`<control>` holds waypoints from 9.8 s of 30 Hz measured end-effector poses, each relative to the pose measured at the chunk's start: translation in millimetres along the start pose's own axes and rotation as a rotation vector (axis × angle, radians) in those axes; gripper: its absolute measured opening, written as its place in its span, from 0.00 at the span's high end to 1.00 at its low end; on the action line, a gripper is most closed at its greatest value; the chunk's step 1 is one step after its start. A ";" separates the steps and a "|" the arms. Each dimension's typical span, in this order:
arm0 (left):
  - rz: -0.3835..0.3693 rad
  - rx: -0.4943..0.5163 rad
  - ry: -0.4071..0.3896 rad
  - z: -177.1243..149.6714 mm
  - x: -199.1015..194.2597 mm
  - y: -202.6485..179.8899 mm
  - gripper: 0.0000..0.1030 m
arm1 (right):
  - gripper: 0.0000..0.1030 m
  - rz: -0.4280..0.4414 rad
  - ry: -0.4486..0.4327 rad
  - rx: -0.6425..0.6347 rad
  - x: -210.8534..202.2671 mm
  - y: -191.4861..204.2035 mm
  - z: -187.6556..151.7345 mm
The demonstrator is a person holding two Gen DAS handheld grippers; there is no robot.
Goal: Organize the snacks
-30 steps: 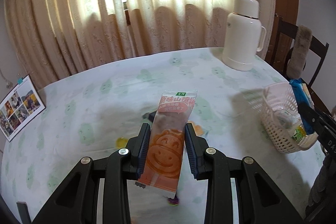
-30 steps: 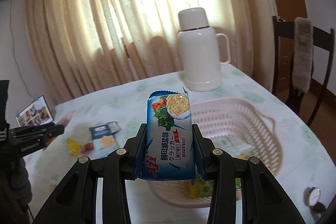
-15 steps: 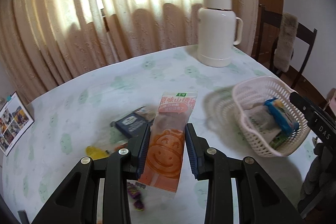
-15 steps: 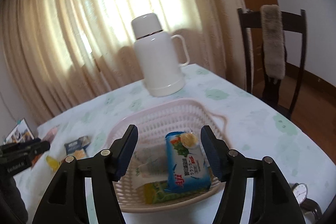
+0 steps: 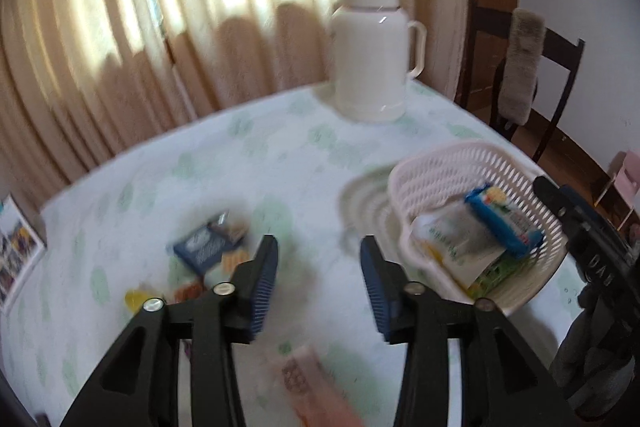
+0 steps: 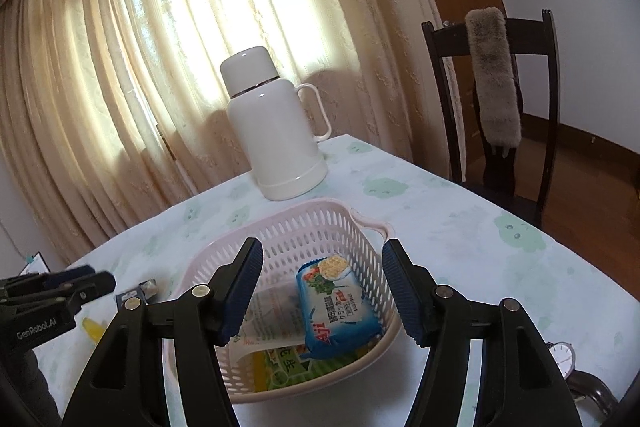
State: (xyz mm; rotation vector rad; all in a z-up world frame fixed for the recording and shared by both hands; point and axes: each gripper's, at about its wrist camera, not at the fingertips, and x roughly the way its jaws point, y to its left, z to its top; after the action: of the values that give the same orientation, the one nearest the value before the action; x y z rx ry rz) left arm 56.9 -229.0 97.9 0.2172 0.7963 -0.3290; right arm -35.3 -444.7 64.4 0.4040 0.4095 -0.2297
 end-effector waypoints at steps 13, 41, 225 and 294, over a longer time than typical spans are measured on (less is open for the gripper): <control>0.022 -0.103 0.227 -75.7 13.4 26.0 0.43 | 0.38 0.034 0.002 -0.008 -3.0 3.7 -2.7; 0.054 -0.012 0.092 -43.8 -8.2 -13.1 0.69 | 0.38 0.048 -0.012 0.001 -6.2 4.7 -1.4; 0.136 -0.375 0.044 -59.1 -1.7 201.6 0.71 | 0.83 0.328 0.367 -0.594 42.1 259.8 -115.2; 0.025 -0.115 0.015 -8.3 -9.6 53.1 0.64 | 0.31 0.027 -0.030 0.044 -4.8 -0.7 -5.4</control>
State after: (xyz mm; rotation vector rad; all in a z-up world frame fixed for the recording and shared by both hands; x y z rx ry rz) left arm 64.7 -175.2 102.8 0.1221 0.8235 -0.2571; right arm -41.7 -442.3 61.6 0.4483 0.3699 -0.2183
